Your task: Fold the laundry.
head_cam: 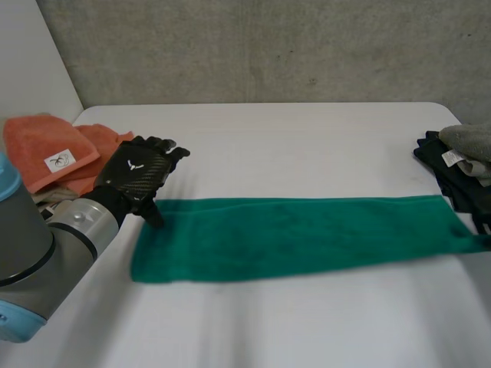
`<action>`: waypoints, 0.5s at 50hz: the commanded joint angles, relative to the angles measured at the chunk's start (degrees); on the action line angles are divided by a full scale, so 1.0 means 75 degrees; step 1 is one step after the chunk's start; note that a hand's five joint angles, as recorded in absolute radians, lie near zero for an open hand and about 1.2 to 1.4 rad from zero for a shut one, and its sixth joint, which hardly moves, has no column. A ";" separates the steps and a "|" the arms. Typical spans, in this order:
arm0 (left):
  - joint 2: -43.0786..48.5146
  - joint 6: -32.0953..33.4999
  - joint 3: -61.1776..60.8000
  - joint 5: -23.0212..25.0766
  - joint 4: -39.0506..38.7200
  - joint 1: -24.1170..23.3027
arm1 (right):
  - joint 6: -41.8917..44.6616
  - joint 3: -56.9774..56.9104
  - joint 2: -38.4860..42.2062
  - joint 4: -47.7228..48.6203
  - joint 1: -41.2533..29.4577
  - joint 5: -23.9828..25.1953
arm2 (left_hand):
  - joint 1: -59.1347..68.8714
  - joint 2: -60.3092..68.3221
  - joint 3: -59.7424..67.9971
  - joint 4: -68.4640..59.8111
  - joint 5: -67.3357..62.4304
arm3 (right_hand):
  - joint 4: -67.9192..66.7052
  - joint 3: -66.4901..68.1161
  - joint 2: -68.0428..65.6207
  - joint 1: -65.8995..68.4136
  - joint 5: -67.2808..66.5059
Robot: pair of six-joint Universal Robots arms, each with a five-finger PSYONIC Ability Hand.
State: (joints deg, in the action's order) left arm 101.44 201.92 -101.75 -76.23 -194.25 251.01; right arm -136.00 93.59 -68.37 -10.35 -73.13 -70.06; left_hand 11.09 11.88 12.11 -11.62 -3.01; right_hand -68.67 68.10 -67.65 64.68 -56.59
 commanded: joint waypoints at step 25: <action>-0.1572 -0.0848 -0.0671 -0.0230 0.0295 0.0939 | 0.2055 -0.0700 0.0477 0.4907 -0.8153 0.0388 | -0.0146 -0.0251 -0.0281 0.0216 0.0402 | -0.1511 0.1586 -0.1647 0.2043 -0.1789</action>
State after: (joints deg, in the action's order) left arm 92.38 197.48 -104.66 -78.13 -192.06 256.09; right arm -125.39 90.71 -73.84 19.68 -120.26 -69.45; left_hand 11.09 11.88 12.11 -11.61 -3.01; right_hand -68.77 68.27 -67.65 64.68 -56.93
